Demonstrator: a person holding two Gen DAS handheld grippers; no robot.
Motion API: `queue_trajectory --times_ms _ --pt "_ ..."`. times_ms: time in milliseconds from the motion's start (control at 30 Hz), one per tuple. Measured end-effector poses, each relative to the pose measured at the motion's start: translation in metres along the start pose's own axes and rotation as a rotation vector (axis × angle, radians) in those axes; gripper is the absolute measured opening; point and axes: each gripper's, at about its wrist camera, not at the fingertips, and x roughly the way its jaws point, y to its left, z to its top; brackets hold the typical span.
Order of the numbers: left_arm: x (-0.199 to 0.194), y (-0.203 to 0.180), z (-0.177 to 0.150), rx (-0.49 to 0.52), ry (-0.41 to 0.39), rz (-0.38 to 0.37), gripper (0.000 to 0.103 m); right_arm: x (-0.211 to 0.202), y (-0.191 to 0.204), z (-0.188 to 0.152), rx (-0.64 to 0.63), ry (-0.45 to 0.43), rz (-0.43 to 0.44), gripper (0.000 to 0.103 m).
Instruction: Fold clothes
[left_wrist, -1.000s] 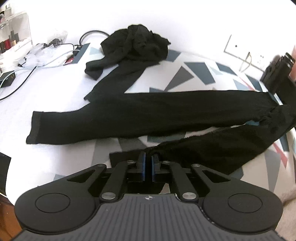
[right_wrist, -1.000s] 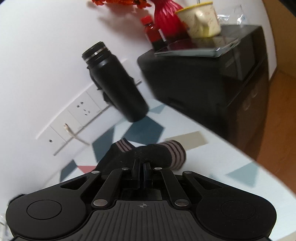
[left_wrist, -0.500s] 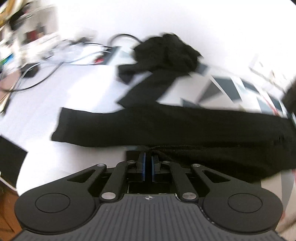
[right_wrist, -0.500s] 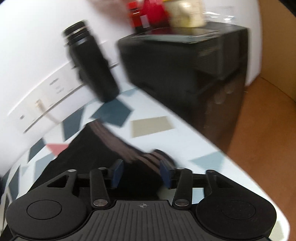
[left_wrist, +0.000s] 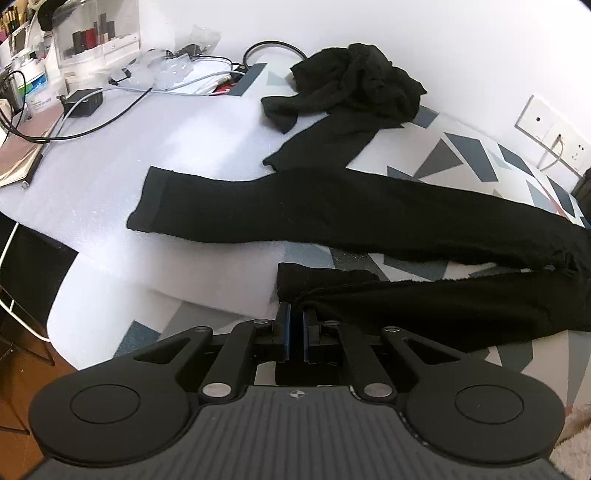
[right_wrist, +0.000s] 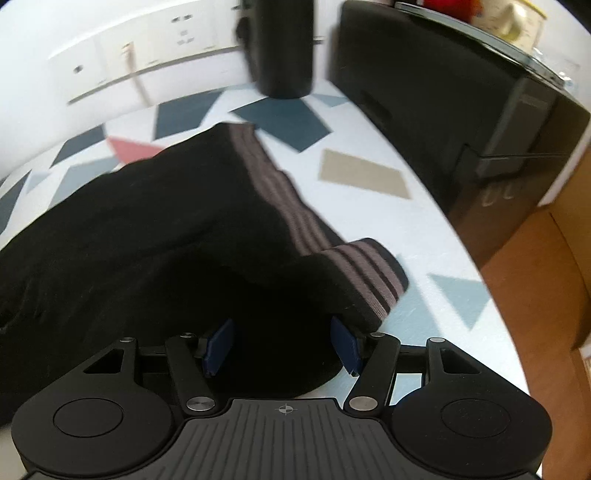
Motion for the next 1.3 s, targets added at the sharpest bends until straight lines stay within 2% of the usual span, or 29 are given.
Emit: queue_trajectory --times_ms 100,233,300,367,400,433,467,533,633,800,900,1033,1067,1100,1133,1300 --pt "0.003 -0.007 0.003 0.026 -0.01 -0.003 0.007 0.008 0.0 0.006 0.005 -0.021 -0.021 0.059" --pt "0.006 -0.012 0.015 0.084 -0.035 0.01 0.007 -0.002 0.008 0.001 0.032 -0.052 0.001 0.06" --pt "0.006 -0.012 0.02 0.109 -0.042 0.017 0.01 -0.007 0.012 -0.001 0.047 -0.067 0.014 0.071" --pt "0.006 -0.012 0.021 0.158 -0.031 0.021 0.025 -0.012 0.016 -0.004 0.061 -0.083 0.026 0.076" --pt "0.005 -0.012 0.021 0.183 -0.028 0.025 0.044 -0.015 0.019 -0.005 0.068 -0.091 0.032 0.076" --pt "0.003 -0.01 0.02 0.211 -0.033 0.036 0.058 -0.018 0.021 -0.007 0.075 -0.099 0.038 0.076" --pt "0.001 -0.008 0.018 0.236 -0.037 0.045 0.06 -0.02 0.023 -0.008 0.082 -0.106 0.044 0.077" --pt "-0.001 0.0 0.016 0.256 -0.021 0.029 0.06 -0.026 0.027 -0.01 0.096 -0.122 0.056 0.077" --pt "-0.002 0.012 0.01 0.243 0.025 -0.039 0.06 -0.034 0.033 -0.014 0.118 -0.145 0.075 0.077" --pt "0.009 0.015 -0.005 0.263 0.057 -0.104 0.06 -0.041 0.059 -0.029 0.143 -0.12 0.089 0.078" --pt "0.019 0.012 -0.007 0.252 0.044 -0.155 0.06 -0.047 0.078 -0.039 0.14 -0.112 0.089 0.079" --pt "0.026 0.011 -0.004 0.249 -0.01 -0.195 0.065 -0.057 0.099 -0.053 0.13 -0.116 0.083 0.081" --pt "0.027 0.012 -0.003 0.26 -0.015 -0.198 0.064 -0.059 0.104 -0.056 0.132 -0.118 0.083 0.081" --pt "0.027 0.013 -0.001 0.284 -0.023 -0.193 0.046 -0.062 0.109 -0.06 0.135 -0.119 0.084 0.081" --pt "0.025 0.015 0.0 0.32 -0.029 -0.18 0.023 -0.064 0.114 -0.063 0.138 -0.121 0.084 0.081" --pt "-0.008 0.038 0.013 0.455 -0.143 -0.086 0.022 -0.075 0.135 -0.077 0.16 -0.133 0.095 0.081"
